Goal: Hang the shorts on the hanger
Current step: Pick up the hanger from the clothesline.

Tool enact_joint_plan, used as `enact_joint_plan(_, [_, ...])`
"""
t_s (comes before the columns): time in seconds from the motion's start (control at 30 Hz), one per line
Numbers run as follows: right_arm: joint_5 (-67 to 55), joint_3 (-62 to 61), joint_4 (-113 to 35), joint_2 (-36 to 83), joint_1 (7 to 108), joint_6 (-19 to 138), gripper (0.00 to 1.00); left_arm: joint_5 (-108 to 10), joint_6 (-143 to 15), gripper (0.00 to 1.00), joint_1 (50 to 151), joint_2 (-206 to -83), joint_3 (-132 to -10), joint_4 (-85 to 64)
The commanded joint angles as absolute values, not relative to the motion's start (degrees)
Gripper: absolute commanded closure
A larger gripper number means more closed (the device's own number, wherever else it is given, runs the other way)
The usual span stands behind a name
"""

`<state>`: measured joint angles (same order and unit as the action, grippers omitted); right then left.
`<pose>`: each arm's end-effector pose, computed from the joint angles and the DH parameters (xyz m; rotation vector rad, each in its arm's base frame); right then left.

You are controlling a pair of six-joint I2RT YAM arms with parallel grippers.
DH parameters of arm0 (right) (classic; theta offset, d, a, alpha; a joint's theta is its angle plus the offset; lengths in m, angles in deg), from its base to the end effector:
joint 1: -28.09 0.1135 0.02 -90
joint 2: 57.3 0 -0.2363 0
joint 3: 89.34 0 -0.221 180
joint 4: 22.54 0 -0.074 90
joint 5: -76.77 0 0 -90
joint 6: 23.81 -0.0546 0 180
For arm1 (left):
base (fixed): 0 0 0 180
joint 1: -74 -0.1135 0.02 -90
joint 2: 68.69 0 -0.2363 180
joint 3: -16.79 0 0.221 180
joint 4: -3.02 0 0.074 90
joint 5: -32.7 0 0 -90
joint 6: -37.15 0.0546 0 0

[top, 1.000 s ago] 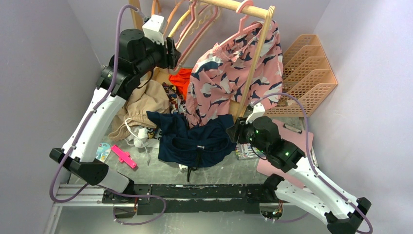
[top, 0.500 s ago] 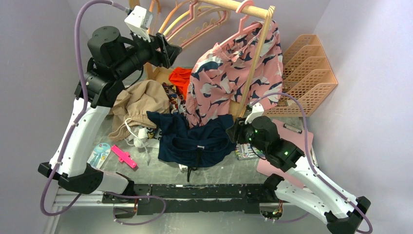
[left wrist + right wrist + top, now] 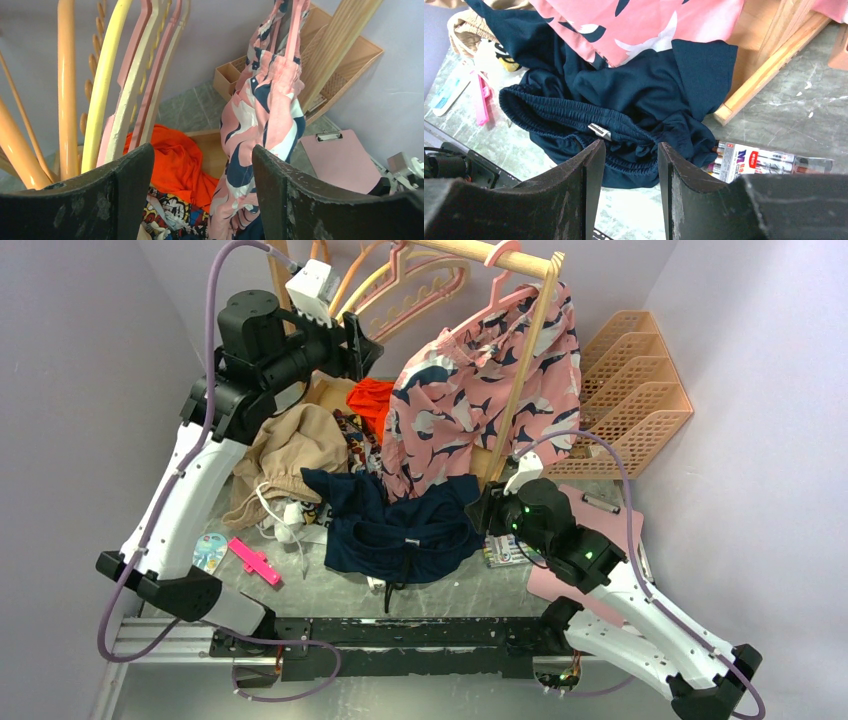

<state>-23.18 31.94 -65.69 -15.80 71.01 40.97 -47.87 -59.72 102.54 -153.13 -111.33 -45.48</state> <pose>0.1302 0.1082 0.2796 -0.2062 2.0541 0.5739 0.2455 -0.1437 0.4906 0.4420 1.6303 -0.6032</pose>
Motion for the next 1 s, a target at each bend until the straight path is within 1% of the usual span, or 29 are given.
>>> enact_joint_plan(0.0, [-23.9,31.1,-65.7,-16.5,70.7,41.6,0.53,-49.9,-58.0,0.24,102.1,-154.2,-112.7,-46.6])
enact_joint_plan(0.4, [-24.4,31.1,-66.1,-16.9,70.7,42.0,0.53,-52.9,-56.1,0.23,102.1,-153.2,-112.0,-44.0])
enact_joint_plan(0.97, [-24.6,30.7,-66.7,-17.2,70.8,42.1,0.53,-53.5,-55.1,0.24,102.0,-157.1,-111.1,-46.0])
